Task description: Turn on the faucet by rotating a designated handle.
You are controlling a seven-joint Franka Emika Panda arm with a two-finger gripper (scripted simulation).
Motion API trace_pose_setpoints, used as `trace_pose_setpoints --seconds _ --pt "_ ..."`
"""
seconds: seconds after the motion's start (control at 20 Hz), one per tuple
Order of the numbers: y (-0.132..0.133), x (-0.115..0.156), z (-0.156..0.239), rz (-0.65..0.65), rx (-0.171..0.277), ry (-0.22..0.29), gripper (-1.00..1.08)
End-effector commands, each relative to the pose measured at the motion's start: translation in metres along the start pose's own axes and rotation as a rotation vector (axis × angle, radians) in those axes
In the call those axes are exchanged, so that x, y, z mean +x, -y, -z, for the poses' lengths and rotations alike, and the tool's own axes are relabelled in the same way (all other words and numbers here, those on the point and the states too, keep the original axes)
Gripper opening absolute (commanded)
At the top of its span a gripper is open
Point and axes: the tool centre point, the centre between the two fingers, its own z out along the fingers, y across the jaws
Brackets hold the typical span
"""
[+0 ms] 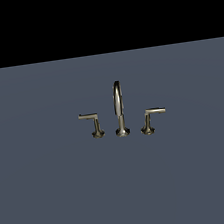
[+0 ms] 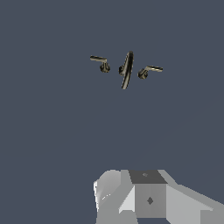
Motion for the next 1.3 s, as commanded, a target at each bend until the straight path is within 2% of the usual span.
trace_pose_setpoints --seconds 0.0,0.6,1.25 --pt "0.0 0.0 0.0 0.0 0.0 0.0 -1.0" --pt "0.014 0.007 -0.018 -0.079 0.001 0.001 -1.0" --pt "0.056 0.037 -0.075 -0.331 0.004 0.006 -1.0"
